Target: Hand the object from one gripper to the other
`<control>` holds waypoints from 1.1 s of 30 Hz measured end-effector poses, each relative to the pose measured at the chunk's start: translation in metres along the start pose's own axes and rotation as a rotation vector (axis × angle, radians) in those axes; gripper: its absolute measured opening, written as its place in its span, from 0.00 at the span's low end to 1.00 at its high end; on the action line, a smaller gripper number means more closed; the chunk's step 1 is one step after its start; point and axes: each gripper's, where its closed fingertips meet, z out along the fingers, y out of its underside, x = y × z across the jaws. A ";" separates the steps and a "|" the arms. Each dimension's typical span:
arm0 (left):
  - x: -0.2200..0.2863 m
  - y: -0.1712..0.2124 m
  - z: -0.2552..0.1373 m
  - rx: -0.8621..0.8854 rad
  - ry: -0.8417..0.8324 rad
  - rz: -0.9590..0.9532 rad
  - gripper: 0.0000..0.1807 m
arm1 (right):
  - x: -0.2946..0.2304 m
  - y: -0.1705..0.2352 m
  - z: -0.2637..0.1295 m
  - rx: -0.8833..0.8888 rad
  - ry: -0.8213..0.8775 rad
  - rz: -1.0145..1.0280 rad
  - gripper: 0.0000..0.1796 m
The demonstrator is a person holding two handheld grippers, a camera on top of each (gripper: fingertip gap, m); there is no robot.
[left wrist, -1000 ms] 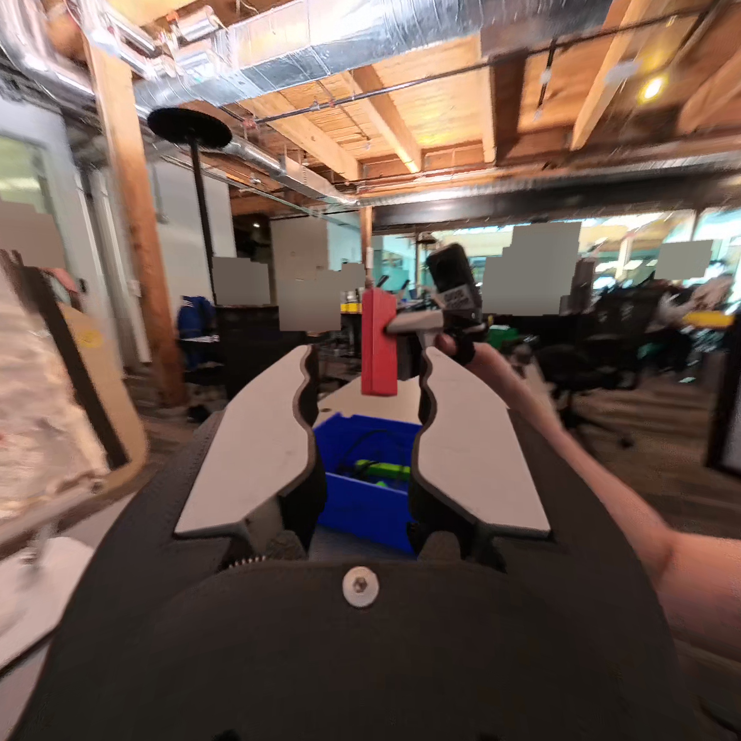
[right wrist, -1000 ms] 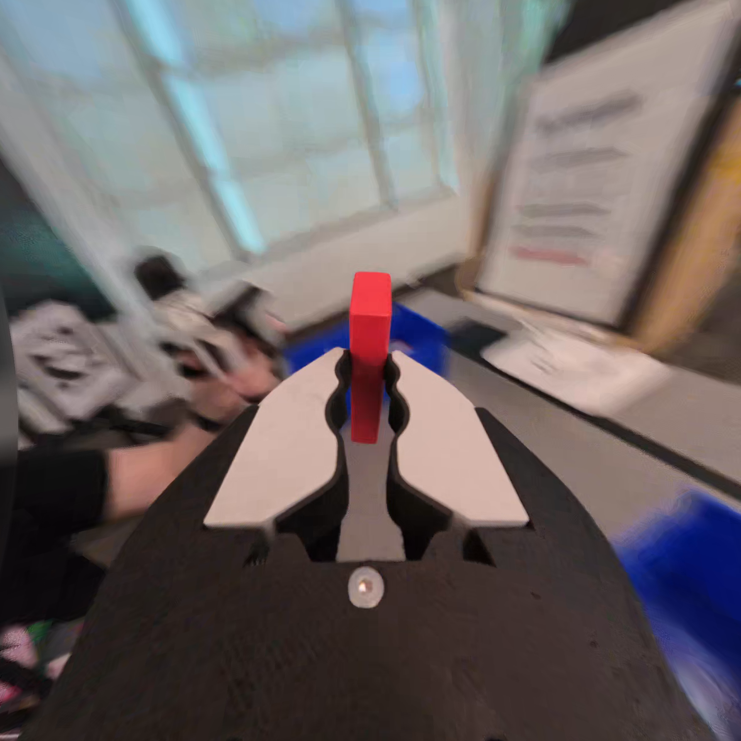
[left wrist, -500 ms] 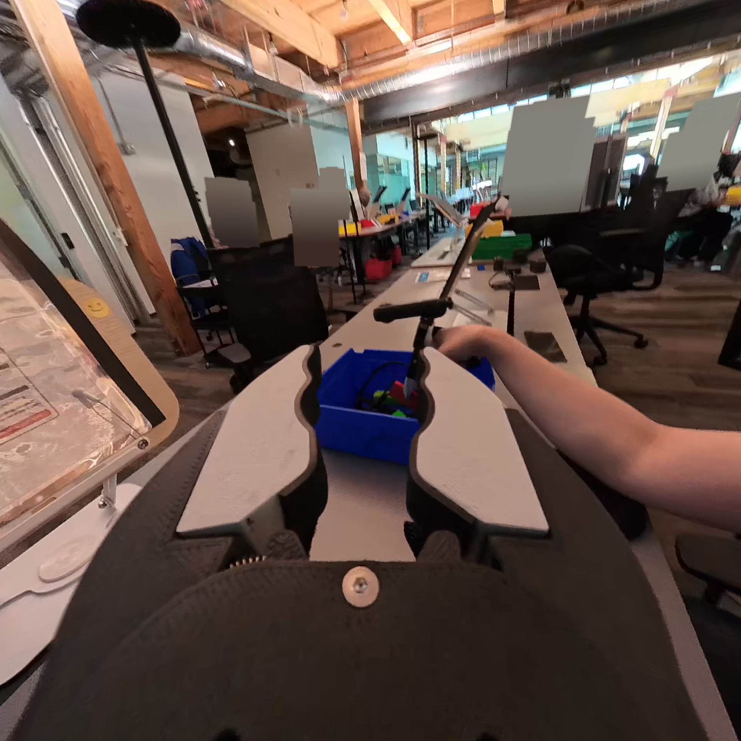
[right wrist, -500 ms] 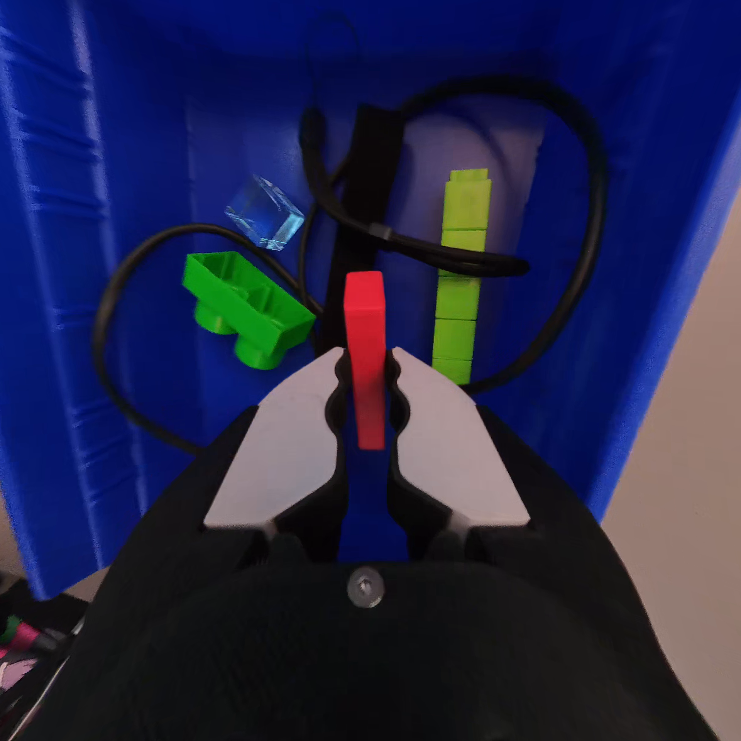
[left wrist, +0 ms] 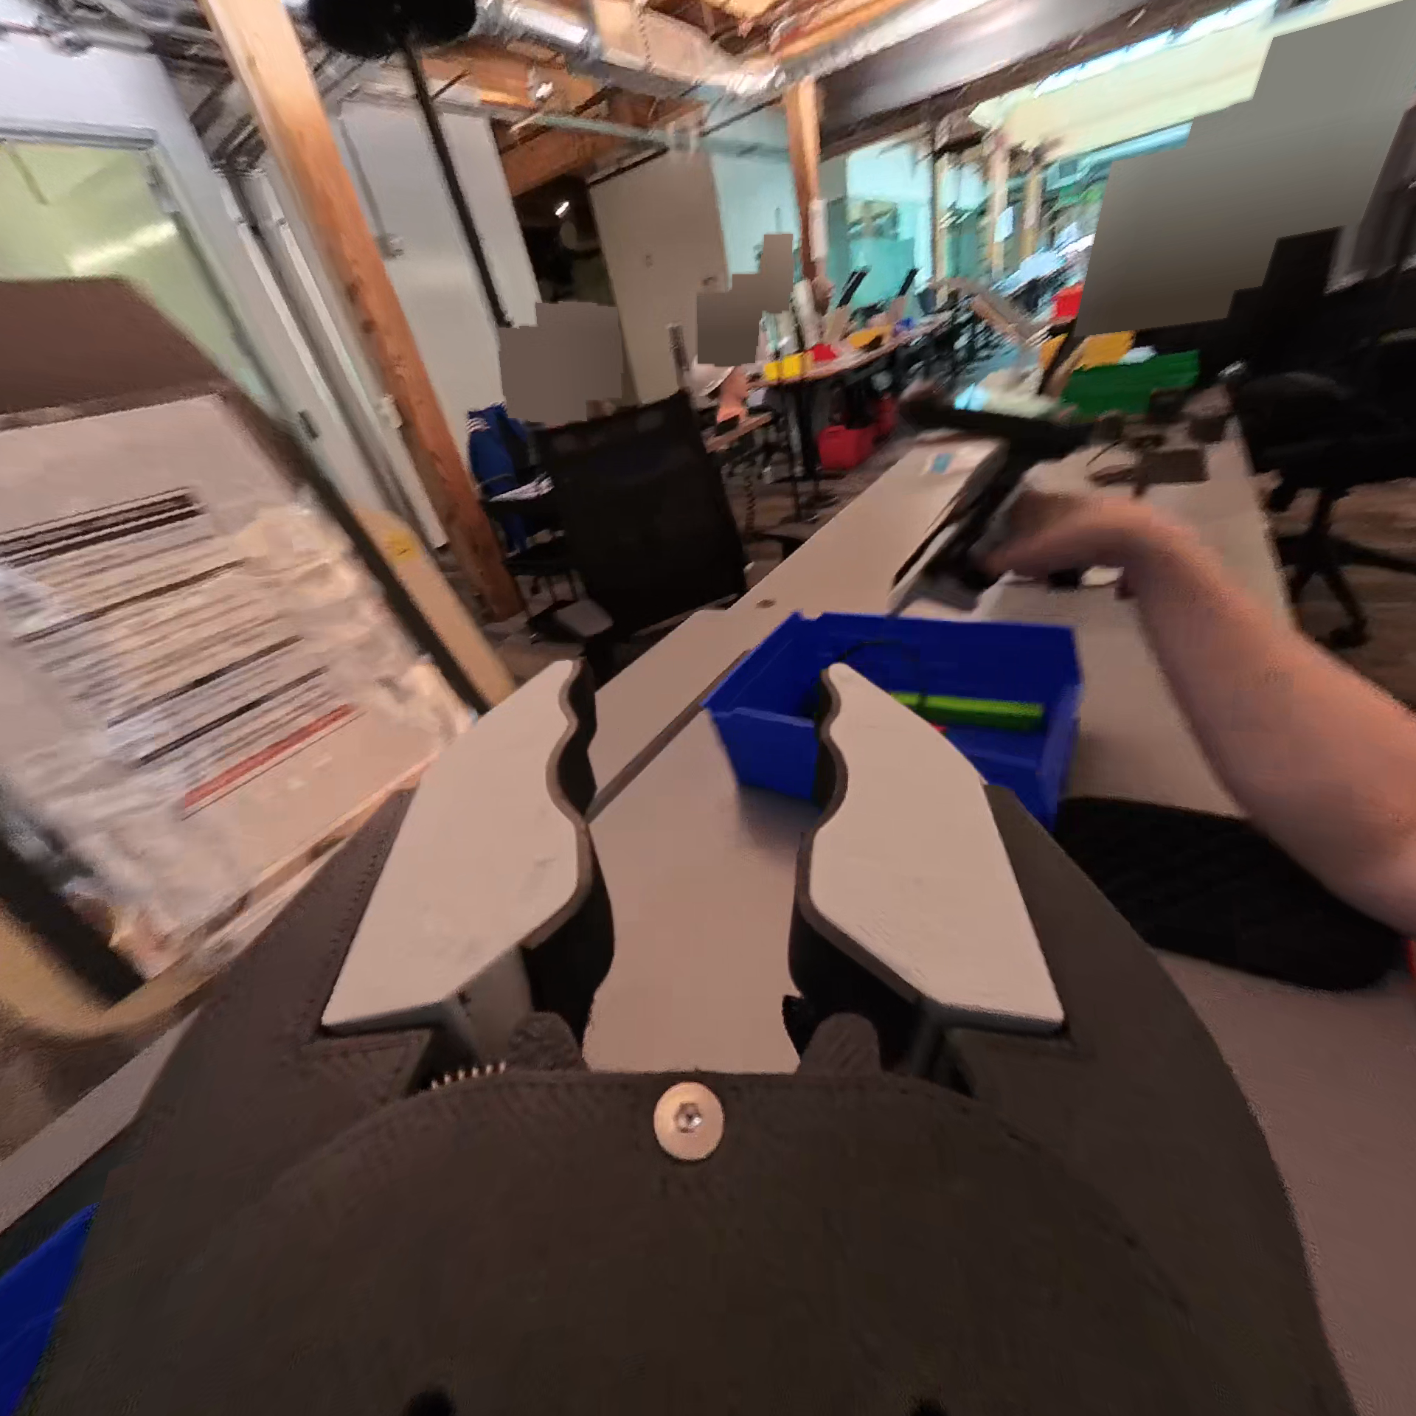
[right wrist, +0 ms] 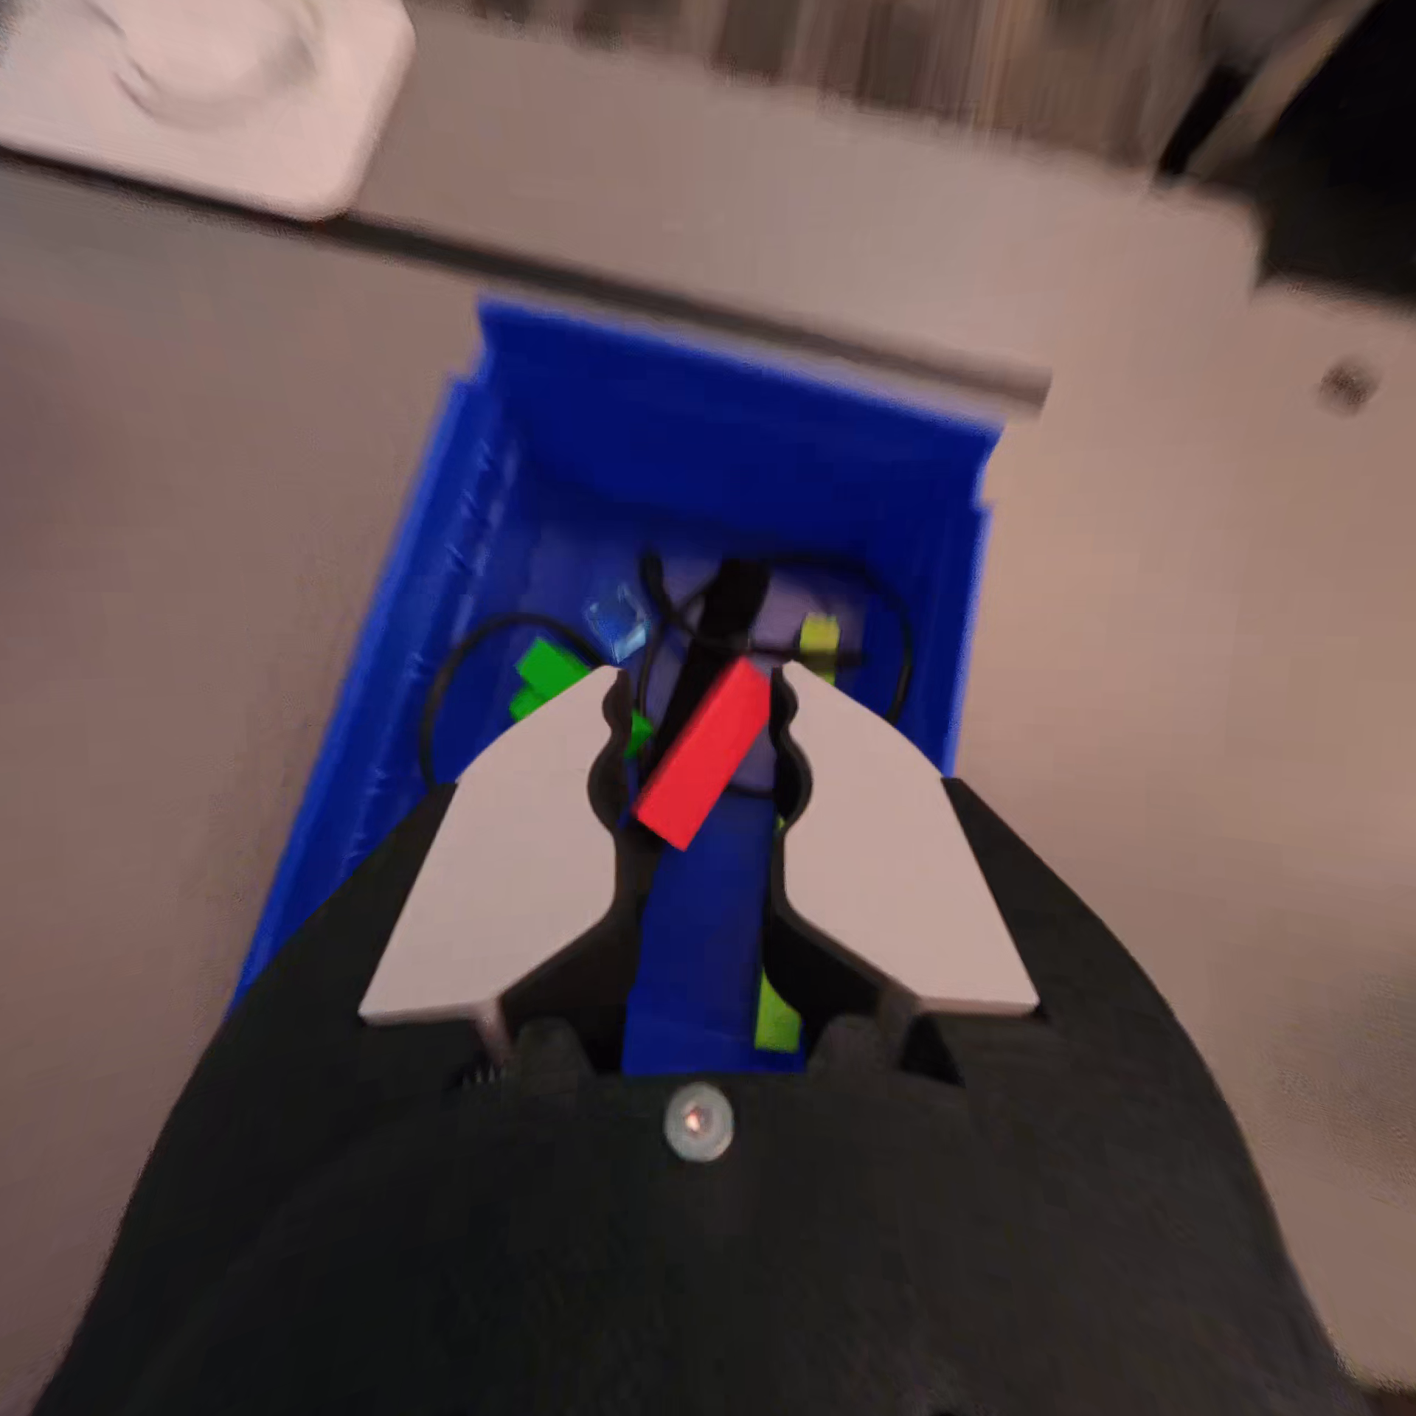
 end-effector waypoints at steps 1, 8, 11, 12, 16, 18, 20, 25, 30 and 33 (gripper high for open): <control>-0.014 0.006 -0.009 -0.047 -0.049 0.011 0.30 | -0.005 -0.019 -0.018 0.111 0.024 -0.052 0.22; -0.098 0.134 -0.074 -0.740 -0.306 -0.076 0.27 | -0.044 -0.098 -0.134 0.797 0.246 -0.343 0.26; -0.117 0.185 -0.082 -0.910 -0.301 -0.187 0.27 | -0.052 -0.098 -0.138 0.799 0.240 -0.365 0.26; -0.122 0.199 -0.083 -0.957 -0.303 -0.219 0.27 | -0.052 -0.098 -0.136 0.793 0.241 -0.367 0.26; -0.133 0.238 -0.085 -1.044 -0.302 -0.300 0.27 | -0.044 -0.094 -0.121 0.731 0.263 -0.370 0.26; -0.131 0.251 -0.089 -1.086 -0.281 -0.371 0.28 | -0.041 -0.092 -0.112 0.693 0.273 -0.382 0.26; -0.129 0.262 -0.100 -1.147 -0.281 -0.414 0.25 | -0.042 -0.088 -0.102 0.638 0.263 -0.388 0.25; -0.129 0.275 -0.117 -1.213 -0.283 -0.468 0.19 | -0.046 -0.084 -0.083 0.549 0.285 -0.455 0.25; -0.115 0.276 -0.119 -1.182 -0.181 -0.593 0.05 | -0.058 -0.083 -0.070 0.508 0.268 -0.517 0.24; -0.113 0.274 -0.121 -1.197 -0.132 -0.559 0.04 | -0.064 -0.083 -0.065 0.490 0.271 -0.544 0.24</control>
